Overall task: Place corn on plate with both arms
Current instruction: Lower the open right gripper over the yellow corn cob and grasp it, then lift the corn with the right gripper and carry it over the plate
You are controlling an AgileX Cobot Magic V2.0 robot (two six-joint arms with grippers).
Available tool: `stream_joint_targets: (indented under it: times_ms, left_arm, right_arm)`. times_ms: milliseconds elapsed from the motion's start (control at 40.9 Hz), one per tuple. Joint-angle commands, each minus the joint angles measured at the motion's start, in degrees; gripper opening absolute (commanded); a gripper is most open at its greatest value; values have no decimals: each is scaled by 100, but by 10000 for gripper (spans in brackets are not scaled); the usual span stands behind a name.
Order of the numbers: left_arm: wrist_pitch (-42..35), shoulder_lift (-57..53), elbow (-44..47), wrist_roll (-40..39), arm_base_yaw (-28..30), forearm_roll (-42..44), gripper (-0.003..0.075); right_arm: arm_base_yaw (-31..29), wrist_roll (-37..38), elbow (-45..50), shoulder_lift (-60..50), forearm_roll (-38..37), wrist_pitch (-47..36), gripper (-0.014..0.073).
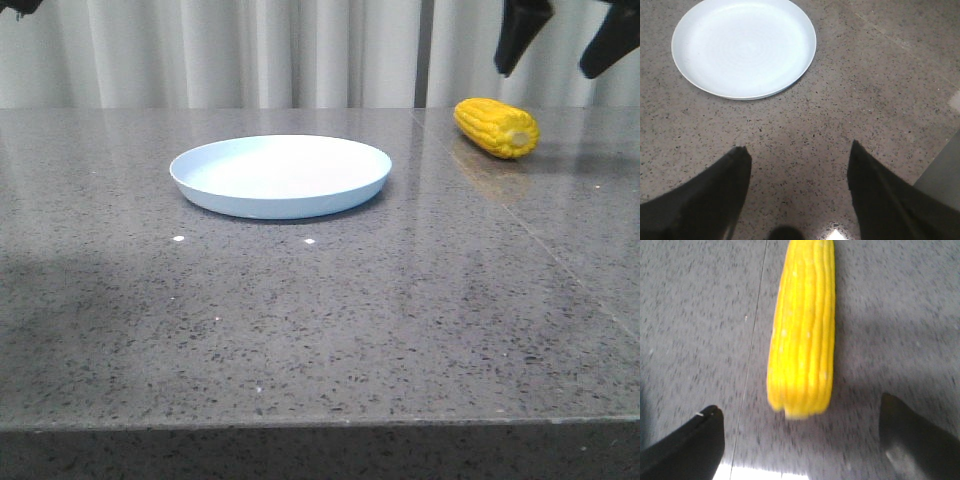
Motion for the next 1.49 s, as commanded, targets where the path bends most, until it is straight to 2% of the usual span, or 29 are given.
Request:
stream_joint_targets:
  times_ms: [0,220,293,391,464,537,830,1050,1246,1466]
  left_arm:
    - [-377,-79,-153,-23,-41,-136,420]
    - [-377,-79,-153,-23,-41,-136,420]
    - [-377,-79,-153,-23,-41,-136,420]
    - [-377,-79,-153,-23,-41,-136,420]
    - [-377,-79,-153,-23,-41,-136,420]
    - [-377,-79,-153,-23,-41,-136,420]
    - [-377,-79,-153,-23,-41,-136,420]
    - [-377,-79,-153,-23,-41,-136,420]
    - [-377,-79,-153,-23,-41,-136,420]
    - [-377,-79,-153,-23,-41,-136,420]
  right_arm:
    - [-5,-67,-617,171,67,-273,646]
    - [-5,-67,-1368,1009,67,-273,645]
    - [-5,-67,-1531,1188,67,-205,621]
    - [-5,-67,-1640,1344,67,-86,504]
    - [-5,-67,-1646,1359,67,0,372]
    - [-5,-67,-1646,1359,67,38,309]
    - [120,-67,-1690,748,67,330,304]
    - [850,-67,-1227,-164,98,321,304]
    - [1796,-45,-157,-758,1014,-554,304]
    - [2584,-45,770,-655,1600,-2074,304]
